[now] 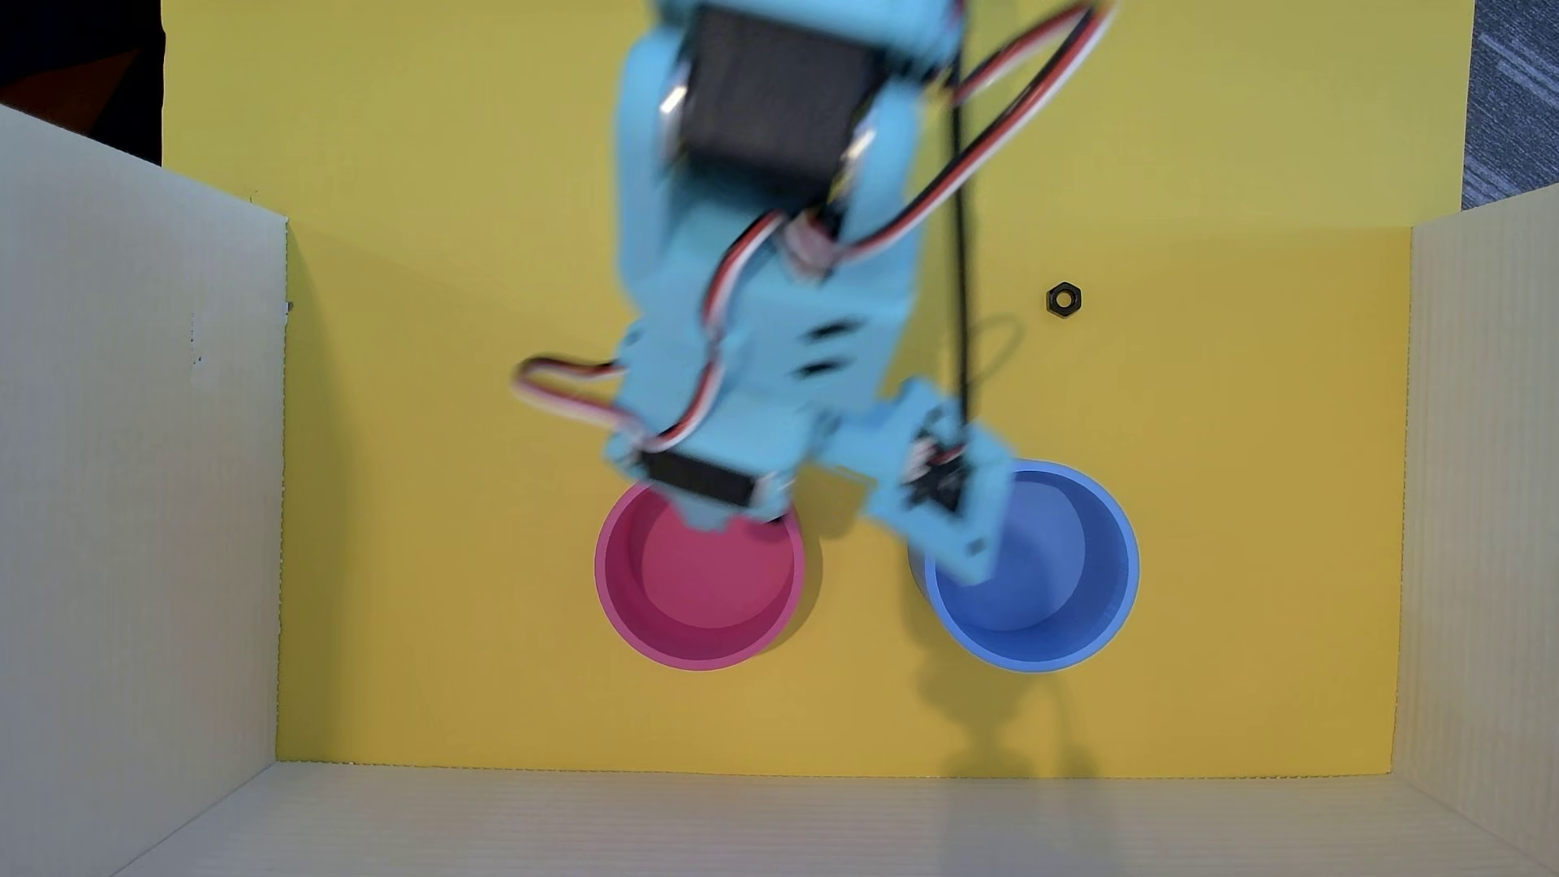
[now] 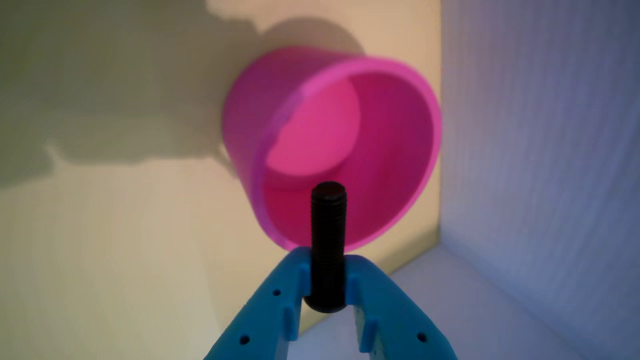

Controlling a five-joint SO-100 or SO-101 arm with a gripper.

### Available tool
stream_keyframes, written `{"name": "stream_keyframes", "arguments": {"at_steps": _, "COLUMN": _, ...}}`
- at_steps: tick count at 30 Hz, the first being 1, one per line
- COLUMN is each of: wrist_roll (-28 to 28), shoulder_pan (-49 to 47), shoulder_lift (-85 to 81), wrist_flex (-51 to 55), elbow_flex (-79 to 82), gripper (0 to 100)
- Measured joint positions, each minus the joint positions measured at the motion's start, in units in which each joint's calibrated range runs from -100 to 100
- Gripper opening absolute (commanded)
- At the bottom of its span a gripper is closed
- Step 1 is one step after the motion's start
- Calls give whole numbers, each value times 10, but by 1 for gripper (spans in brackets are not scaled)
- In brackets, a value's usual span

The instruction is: Pick up the bolt and place it in the pink box

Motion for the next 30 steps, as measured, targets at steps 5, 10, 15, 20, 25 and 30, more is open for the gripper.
{"name": "stream_keyframes", "arguments": {"at_steps": 5, "wrist_roll": -2, "shoulder_pan": 11, "shoulder_lift": 63, "wrist_flex": 14, "elbow_flex": -70, "gripper": 6}}
{"name": "stream_keyframes", "arguments": {"at_steps": 10, "wrist_roll": -3, "shoulder_pan": 11, "shoulder_lift": 81, "wrist_flex": 44, "elbow_flex": -98, "gripper": 28}}
{"name": "stream_keyframes", "arguments": {"at_steps": 15, "wrist_roll": -2, "shoulder_pan": 11, "shoulder_lift": 81, "wrist_flex": 59, "elbow_flex": -99, "gripper": 9}}
{"name": "stream_keyframes", "arguments": {"at_steps": 20, "wrist_roll": -2, "shoulder_pan": 7, "shoulder_lift": 81, "wrist_flex": 97, "elbow_flex": -99, "gripper": 1}}
{"name": "stream_keyframes", "arguments": {"at_steps": 25, "wrist_roll": 6, "shoulder_pan": -27, "shoulder_lift": 2, "wrist_flex": 143, "elbow_flex": -52, "gripper": 1}}
{"name": "stream_keyframes", "arguments": {"at_steps": 30, "wrist_roll": 6, "shoulder_pan": -79, "shoulder_lift": -192, "wrist_flex": 123, "elbow_flex": 130, "gripper": 1}}
